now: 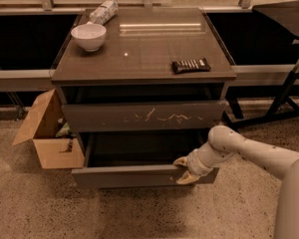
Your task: Open middle drawer
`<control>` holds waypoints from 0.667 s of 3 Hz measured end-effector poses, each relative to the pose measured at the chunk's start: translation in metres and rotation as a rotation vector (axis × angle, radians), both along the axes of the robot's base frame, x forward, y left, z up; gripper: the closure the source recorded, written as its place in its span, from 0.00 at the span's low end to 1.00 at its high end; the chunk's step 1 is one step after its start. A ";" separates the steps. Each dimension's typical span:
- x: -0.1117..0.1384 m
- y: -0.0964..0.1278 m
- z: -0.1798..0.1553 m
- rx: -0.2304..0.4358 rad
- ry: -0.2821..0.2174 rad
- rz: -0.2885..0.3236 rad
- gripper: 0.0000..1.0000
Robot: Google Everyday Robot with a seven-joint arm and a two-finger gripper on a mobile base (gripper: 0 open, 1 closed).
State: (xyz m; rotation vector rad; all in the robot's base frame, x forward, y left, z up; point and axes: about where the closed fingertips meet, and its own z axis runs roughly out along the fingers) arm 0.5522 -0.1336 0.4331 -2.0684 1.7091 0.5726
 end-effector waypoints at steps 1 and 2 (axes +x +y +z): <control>-0.005 0.003 0.007 0.009 0.000 0.012 0.88; -0.009 0.004 0.008 0.014 0.003 0.016 1.00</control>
Offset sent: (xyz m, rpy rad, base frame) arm -0.0587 0.0288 0.0454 0.1658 0.0875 0.1049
